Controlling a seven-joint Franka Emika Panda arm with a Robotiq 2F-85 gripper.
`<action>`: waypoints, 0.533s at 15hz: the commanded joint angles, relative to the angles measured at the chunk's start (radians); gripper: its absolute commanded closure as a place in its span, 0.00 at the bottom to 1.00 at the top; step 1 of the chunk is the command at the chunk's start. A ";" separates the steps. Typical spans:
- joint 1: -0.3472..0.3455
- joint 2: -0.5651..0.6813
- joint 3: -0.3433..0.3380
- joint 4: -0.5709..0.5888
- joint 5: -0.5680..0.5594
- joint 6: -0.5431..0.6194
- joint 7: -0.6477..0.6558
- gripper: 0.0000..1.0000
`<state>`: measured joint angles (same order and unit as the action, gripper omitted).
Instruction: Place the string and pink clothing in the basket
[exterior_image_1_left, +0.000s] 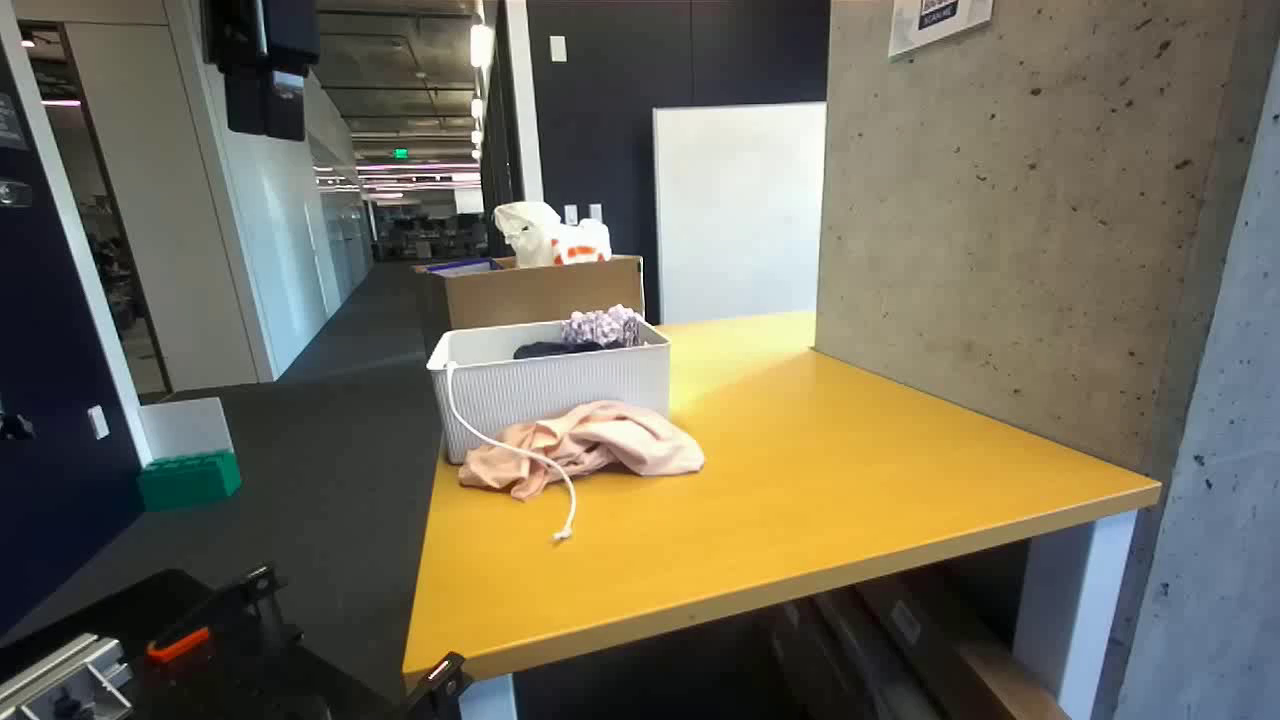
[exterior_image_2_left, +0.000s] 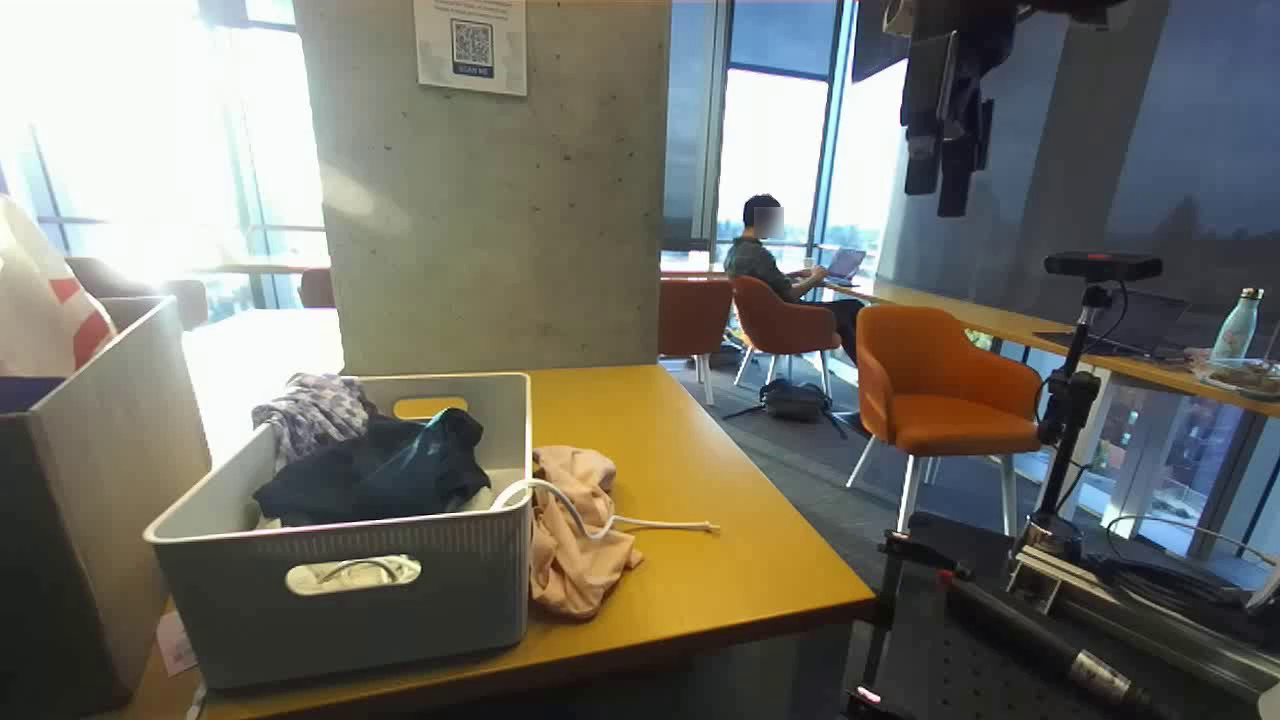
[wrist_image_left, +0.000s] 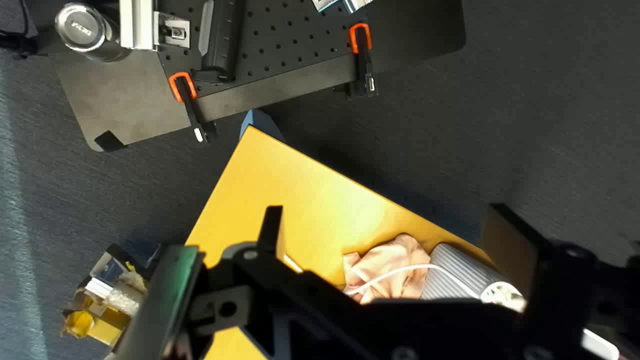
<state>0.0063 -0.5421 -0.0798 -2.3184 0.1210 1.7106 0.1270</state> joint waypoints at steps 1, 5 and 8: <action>-0.026 0.002 0.020 0.003 0.010 -0.004 -0.010 0.00; -0.026 0.001 0.020 0.003 0.010 -0.004 -0.010 0.00; -0.026 0.011 0.006 0.018 0.035 -0.002 -0.011 0.00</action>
<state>0.0061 -0.5425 -0.0796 -2.3184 0.1210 1.7105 0.1270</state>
